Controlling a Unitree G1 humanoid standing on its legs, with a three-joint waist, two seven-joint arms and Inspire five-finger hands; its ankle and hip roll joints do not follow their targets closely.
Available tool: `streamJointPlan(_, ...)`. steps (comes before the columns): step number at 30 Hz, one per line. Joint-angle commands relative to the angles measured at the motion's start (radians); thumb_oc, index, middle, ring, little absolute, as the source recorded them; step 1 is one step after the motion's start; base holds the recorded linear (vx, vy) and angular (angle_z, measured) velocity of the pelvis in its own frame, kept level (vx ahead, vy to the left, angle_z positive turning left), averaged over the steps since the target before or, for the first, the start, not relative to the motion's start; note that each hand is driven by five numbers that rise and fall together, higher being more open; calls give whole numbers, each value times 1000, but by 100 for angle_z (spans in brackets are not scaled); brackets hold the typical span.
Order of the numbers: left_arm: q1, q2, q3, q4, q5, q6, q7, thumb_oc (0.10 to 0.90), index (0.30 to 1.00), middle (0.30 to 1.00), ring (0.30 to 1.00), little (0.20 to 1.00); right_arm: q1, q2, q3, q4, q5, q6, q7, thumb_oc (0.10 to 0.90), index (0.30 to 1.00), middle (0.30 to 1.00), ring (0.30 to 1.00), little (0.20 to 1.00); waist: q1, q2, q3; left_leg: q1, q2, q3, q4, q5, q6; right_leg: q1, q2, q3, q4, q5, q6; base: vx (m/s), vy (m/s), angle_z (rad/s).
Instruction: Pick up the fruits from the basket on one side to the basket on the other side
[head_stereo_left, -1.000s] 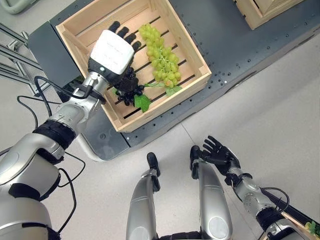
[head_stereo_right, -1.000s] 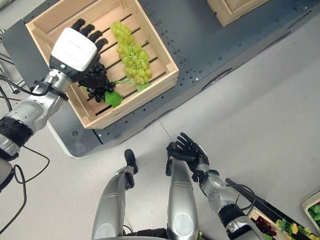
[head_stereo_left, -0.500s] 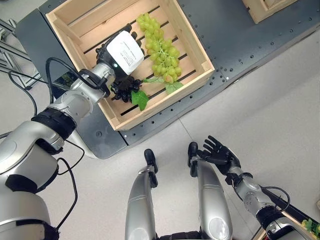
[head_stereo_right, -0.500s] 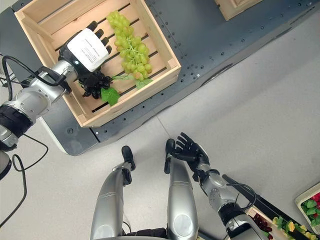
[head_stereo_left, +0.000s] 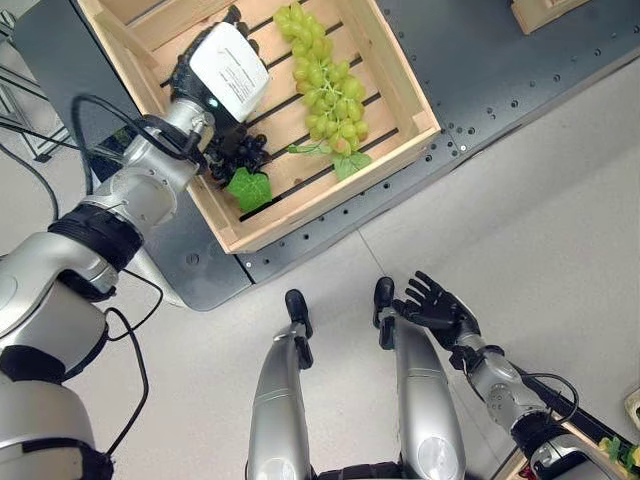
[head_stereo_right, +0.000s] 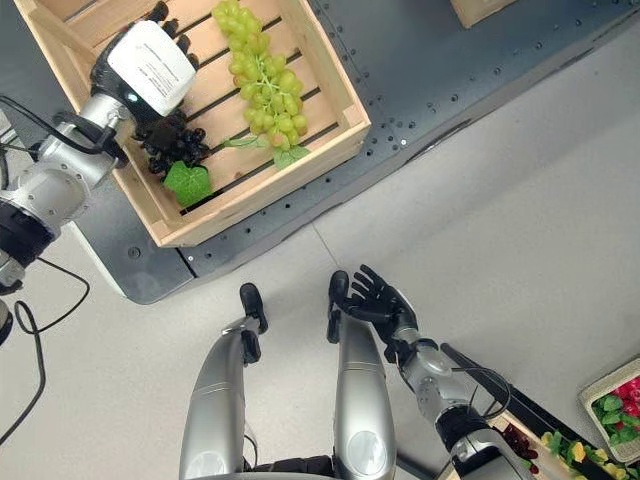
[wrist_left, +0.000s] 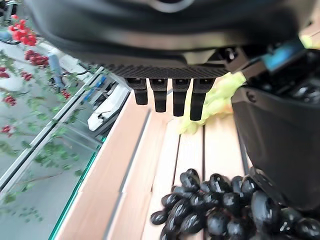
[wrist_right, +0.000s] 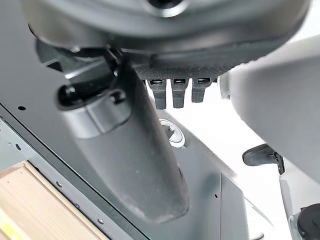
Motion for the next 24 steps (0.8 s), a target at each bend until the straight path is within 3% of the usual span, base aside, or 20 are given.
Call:
streamJointPlan(1, -121, 135, 112, -7, -174, 168, 171, 800, 900, 900, 900, 900, 55, -9, -43, -89, 54, -39, 46, 800, 900, 900, 900, 900, 16, 1, -13, 32, -22, 50, 27, -86, 40, 62, 12, 42, -80, 44, 36, 33, -8, 3)
streamJointPlan(9, -64, 119, 246, 26, -450, 116, 457, 800, 900, 900, 900, 900, 67, 9, -42, -97, 40, -34, 26, 800, 900, 900, 900, 900, 23, 4, -13, 41, -28, 46, 24, -87, 45, 66, 14, 43, -70, 37, 31, 13, -7, 2)
streamJointPlan(12, -40, 97, 305, 56, -546, 73, 508, 800, 900, 900, 900, 900, 67, 14, -41, -98, 33, -26, 19, 800, 900, 900, 900, 900, 22, 4, -13, 45, -29, 44, 27, -91, 45, 67, 15, 45, -60, 30, 29, 0, 0, 0)
streamJointPlan(14, -33, 89, 323, 64, -544, 58, 501, 800, 900, 900, 900, 900, 66, 16, -41, -96, 32, -24, 20, 800, 900, 900, 900, 900, 22, 3, -13, 48, -29, 44, 27, -91, 44, 69, 16, 45, -58, 28, 28, 0, 0, 0)
streamJointPlan(17, -38, 81, 314, 84, -379, 22, 427, 800, 900, 900, 900, 900, 63, 17, -43, -91, 26, -19, 25, 800, 900, 900, 900, 900, 17, 3, -13, 50, -29, 47, 28, -93, 43, 72, 18, 46, -60, 27, 27, 0, 0, 0)
streamJointPlan(18, -62, 94, 254, 67, -250, 0, 340, 800, 900, 900, 900, 900, 60, 11, -44, -83, 29, -19, 34, 800, 900, 900, 900, 900, 12, 5, -13, 50, -28, 52, 28, -94, 43, 70, 18, 46, -61, 29, 28, 0, 0, 0)
streamJointPlan(21, -78, 105, 210, 39, -269, 3, 299, 800, 900, 900, 900, 900, 60, 5, -45, -78, 34, -22, 41, 800, 900, 900, 900, 900, 10, 7, -13, 49, -28, 53, 28, -95, 44, 67, 17, 48, -62, 31, 29, 0, 0, 0)
streamJointPlan(24, -86, 116, 160, 29, -153, -80, 227, 800, 900, 900, 900, 900, 65, 0, -58, -57, 33, -29, 67, 800, 900, 900, 900, 900, 8, 12, -13, 43, -28, 57, 32, -99, 47, 59, 15, 50, -60, 33, 33, 0, 0, 0)
